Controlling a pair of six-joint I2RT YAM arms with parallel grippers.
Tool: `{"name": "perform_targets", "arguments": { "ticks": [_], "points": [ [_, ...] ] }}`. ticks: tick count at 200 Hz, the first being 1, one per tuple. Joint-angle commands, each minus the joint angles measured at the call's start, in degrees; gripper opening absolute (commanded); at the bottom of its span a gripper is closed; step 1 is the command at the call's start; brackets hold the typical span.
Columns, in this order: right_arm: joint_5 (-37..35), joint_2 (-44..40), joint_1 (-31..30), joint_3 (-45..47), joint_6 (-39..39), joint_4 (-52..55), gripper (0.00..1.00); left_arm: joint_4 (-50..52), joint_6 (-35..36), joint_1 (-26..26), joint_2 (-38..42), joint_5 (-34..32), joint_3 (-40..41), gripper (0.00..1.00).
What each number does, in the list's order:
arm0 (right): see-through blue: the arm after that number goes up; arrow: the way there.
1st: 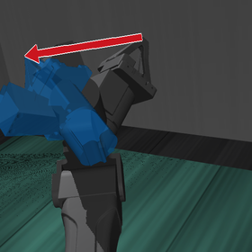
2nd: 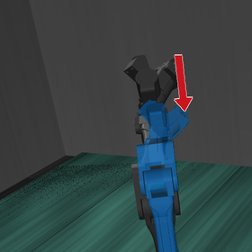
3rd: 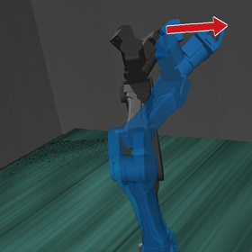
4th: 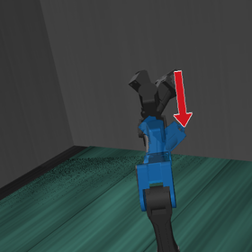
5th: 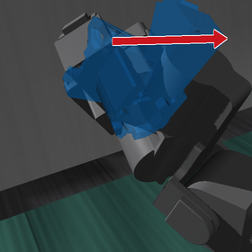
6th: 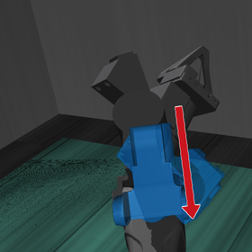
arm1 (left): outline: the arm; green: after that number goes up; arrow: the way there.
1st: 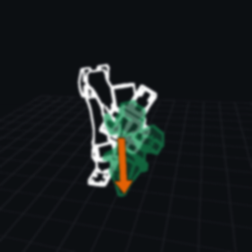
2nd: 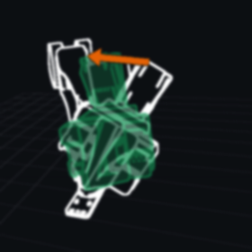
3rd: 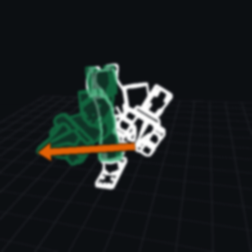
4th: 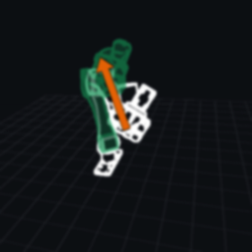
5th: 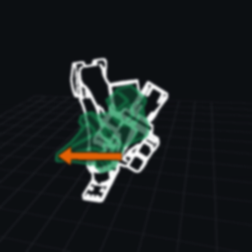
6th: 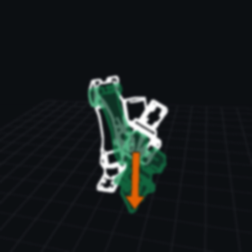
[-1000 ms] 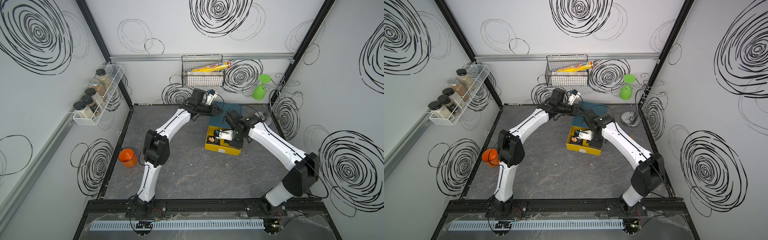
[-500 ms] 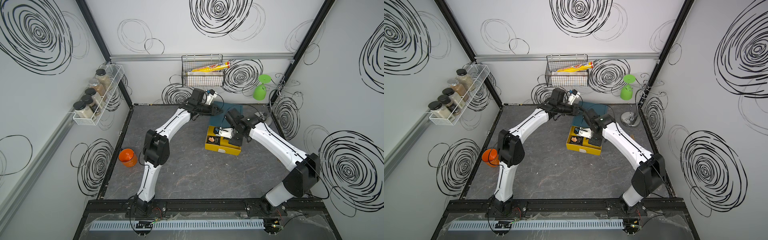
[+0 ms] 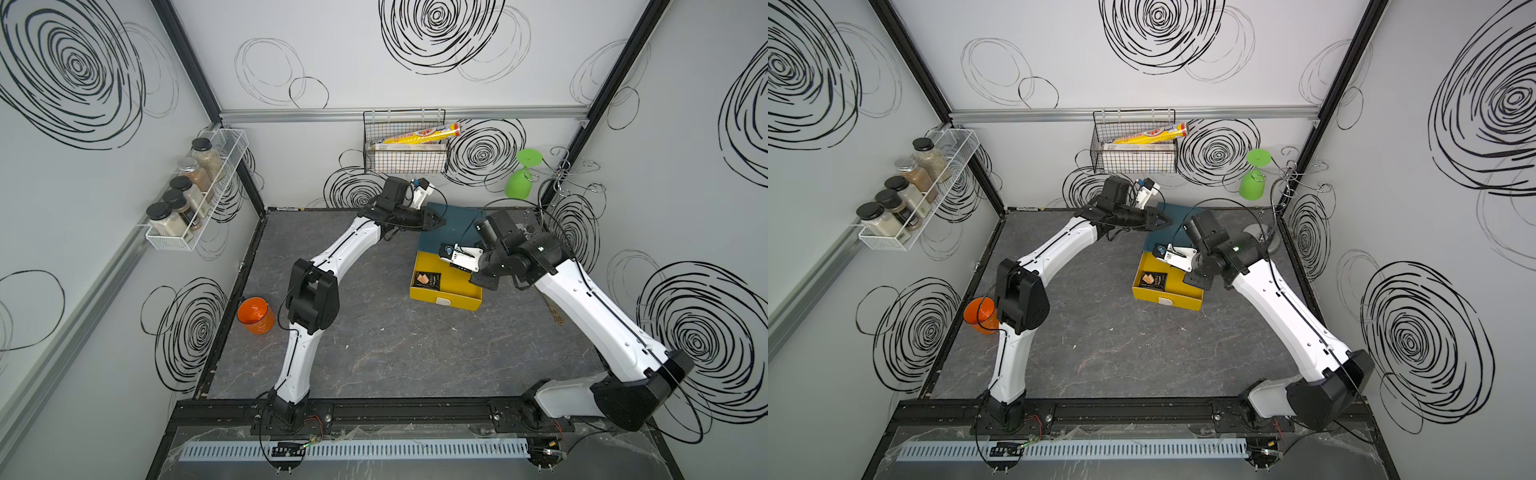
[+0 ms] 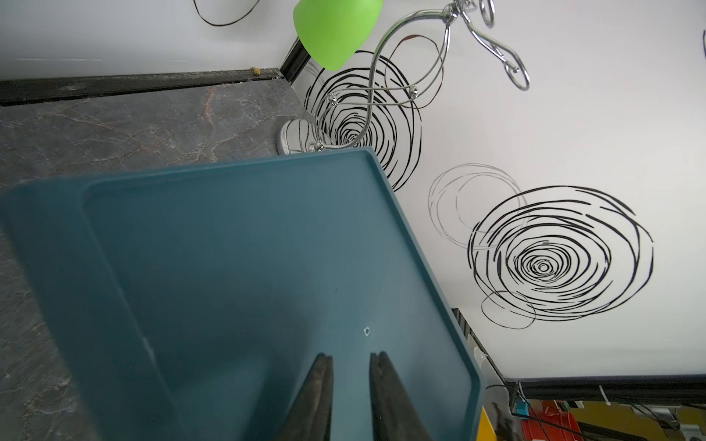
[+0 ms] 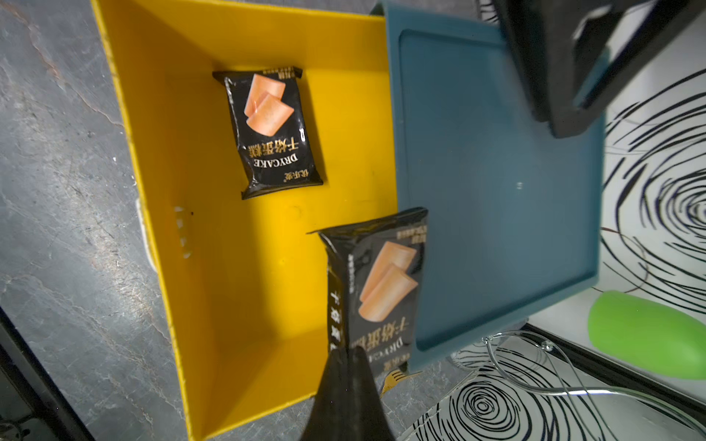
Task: Take the cookies out of the drawer
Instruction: Pick up the cookie from the drawer, then place the cookie at the center of the board.
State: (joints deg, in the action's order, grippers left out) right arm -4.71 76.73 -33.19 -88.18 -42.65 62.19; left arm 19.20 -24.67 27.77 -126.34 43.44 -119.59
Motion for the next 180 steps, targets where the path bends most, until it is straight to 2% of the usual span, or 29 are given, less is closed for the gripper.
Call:
{"name": "perform_targets", "arguments": {
  "ticks": [1, 23, 43, 95, 113, 152, 180],
  "points": [
    [2.69, -3.38, -0.21, 0.62, -0.32, -4.35, 0.0, 1.54, -0.02, -0.98, -2.53, -1.25, -0.74, 0.26],
    [0.84, -6.76, -0.21, 0.87, -0.72, -7.95, 0.0, 1.96, 0.36, -1.38, -2.33, -1.73, -0.99, 0.26],
    [-1.53, -6.45, 1.08, -1.74, -0.25, -6.8, 0.0, 2.57, 0.92, -1.48, -2.32, -1.94, -0.9, 0.25],
    [-7.66, -5.07, 11.97, -2.56, 0.83, -6.52, 0.0, 3.03, 1.46, -1.45, -2.42, -2.04, -0.45, 0.25],
    [-5.89, -5.47, 17.04, 0.59, 2.52, -9.15, 0.0, 3.04, 1.51, -1.43, -2.46, -1.99, -0.3, 0.25],
    [-4.27, -0.67, 22.07, 7.95, 7.12, -12.25, 0.0, 2.91, 1.23, -1.44, -2.57, -1.86, -0.23, 0.25],
    [-3.5, 2.05, 25.9, 14.58, 11.94, -20.57, 0.0, 2.38, 1.19, -1.43, -2.11, -2.1, 0.5, 0.25]
  ]
}}
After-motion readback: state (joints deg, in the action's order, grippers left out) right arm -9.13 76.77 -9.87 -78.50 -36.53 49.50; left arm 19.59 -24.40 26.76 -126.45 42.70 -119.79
